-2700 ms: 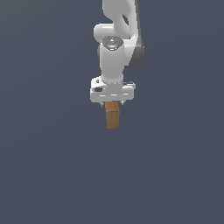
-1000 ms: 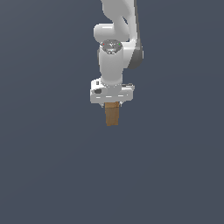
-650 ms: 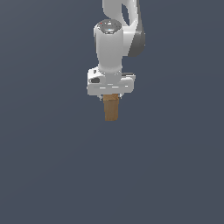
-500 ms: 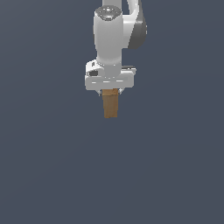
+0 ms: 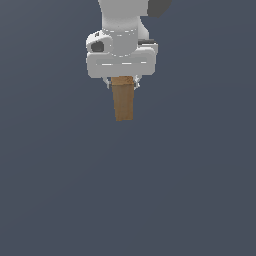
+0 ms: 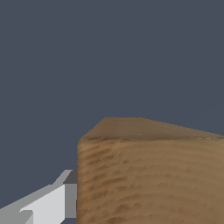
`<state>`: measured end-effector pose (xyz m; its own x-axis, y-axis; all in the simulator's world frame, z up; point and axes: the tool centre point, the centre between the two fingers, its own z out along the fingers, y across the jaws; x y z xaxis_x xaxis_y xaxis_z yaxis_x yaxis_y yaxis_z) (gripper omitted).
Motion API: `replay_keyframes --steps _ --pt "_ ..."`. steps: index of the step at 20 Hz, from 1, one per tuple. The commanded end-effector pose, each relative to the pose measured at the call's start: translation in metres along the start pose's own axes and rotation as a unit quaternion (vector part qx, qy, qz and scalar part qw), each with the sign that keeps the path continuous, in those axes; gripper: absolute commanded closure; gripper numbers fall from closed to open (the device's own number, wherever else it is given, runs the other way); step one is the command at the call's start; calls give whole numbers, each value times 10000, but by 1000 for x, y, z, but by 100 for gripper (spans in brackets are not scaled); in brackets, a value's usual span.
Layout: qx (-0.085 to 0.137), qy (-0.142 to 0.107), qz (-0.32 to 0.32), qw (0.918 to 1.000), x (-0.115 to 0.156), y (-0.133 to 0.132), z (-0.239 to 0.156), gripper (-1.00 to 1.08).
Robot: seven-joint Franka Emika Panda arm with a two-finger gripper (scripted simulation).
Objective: Pick up the object and move it to a goal position.
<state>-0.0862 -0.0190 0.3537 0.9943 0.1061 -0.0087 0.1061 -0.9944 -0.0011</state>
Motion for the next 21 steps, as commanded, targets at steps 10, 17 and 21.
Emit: replay_keyframes --steps 10,17,21 --pt "-6 42 0 10000 4 9 -95 108" --pt "-6 42 0 10000 6 11 -117 108" --pt "-6 42 0 10000 6 12 -120 108"
